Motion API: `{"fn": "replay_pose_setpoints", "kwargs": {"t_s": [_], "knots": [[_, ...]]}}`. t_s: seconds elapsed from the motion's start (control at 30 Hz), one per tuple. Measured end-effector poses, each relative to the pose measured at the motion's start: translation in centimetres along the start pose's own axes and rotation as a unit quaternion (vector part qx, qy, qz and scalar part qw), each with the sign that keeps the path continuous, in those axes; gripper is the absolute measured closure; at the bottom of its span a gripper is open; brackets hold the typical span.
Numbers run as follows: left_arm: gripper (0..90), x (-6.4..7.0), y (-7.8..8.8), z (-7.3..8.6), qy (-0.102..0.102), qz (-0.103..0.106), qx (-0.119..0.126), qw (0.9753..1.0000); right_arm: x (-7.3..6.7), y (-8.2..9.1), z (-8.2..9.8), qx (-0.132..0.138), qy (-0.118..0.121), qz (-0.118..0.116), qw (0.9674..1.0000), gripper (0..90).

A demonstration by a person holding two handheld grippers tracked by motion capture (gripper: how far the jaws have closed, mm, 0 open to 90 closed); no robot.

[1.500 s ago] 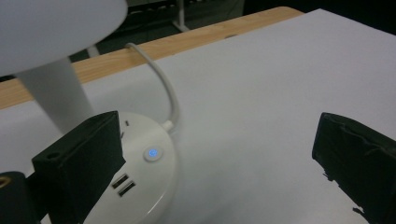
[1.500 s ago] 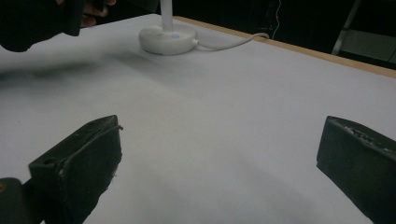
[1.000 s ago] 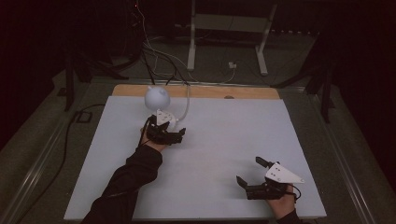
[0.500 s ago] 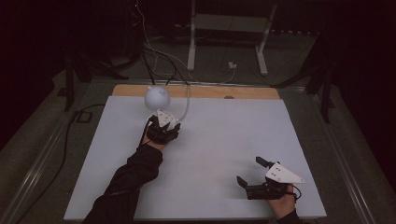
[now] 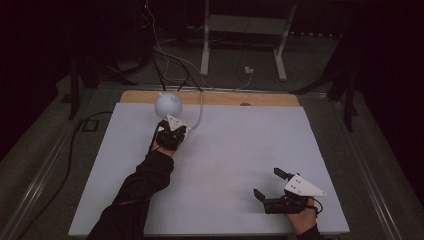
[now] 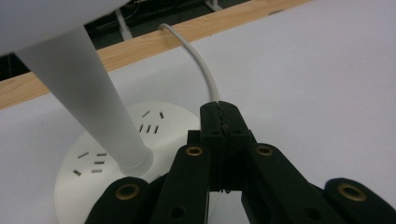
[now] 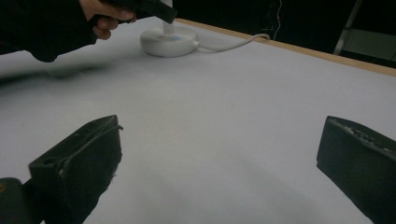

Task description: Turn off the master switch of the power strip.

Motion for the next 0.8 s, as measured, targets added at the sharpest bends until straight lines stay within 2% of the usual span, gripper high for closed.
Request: {"fn": "replay_pose_setpoints", "kwargs": {"t_s": [0.17, 0.2, 0.23, 0.3, 0.37, 0.47, 0.6, 0.8], "knots": [[90.0, 0.1, -0.5, 0.1, -0.026, -0.016, -0.001, 0.9995, 0.0, 0.0, 0.0, 0.000, -0.001, 0.000, 1.0000, 0.0], [90.0, 0.1, -0.5, 0.1, -0.026, -0.016, -0.001, 0.9995, 0.0, 0.0, 0.0, 0.000, -0.001, 0.000, 1.0000, 0.0], [90.0, 0.1, -0.7, 0.3, -0.037, -0.021, 0.009, 0.9990, 0.0, 0.0, 0.0, 0.000, -0.001, 0.000, 1.0000, 0.0], [90.0, 0.3, -0.9, 0.4, -0.052, -0.034, 0.010, 0.9980, 0.0, 0.0, 0.0, -0.001, -0.001, 0.000, 1.0000, 0.0], [90.0, 0.4, -1.2, 0.5, -0.056, -0.041, 0.005, 0.9976, 0.0, 0.0, 0.0, 0.000, -0.002, -0.001, 1.0000, 0.0], [90.0, 0.5, -1.5, 0.7, -0.059, -0.038, -0.002, 0.9975, 0.0, 0.0, 0.0, 0.000, -0.001, -0.001, 1.0000, 0.0], [90.0, 0.6, -1.9, 1.0, -0.076, -0.047, -0.008, 0.9960, 0.1, 0.0, 0.1, 0.000, -0.001, -0.001, 1.0000, 0.0], [90.0, 0.8, -2.1, 1.4, -0.086, -0.058, -0.006, 0.9946, 0.0, -0.1, 0.1, -0.002, -0.001, -0.002, 1.0000, 0.0]]}}
Point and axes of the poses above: each handheld gripper's, and its own axes: y roughly backward along the jaws, z roughly out of its underside, x roughly to its right, the point moved 2 cm from there along -y, roughly forward along the jaws, and after that the axes turned 14 degrees about -z, right-handed, at the moved point
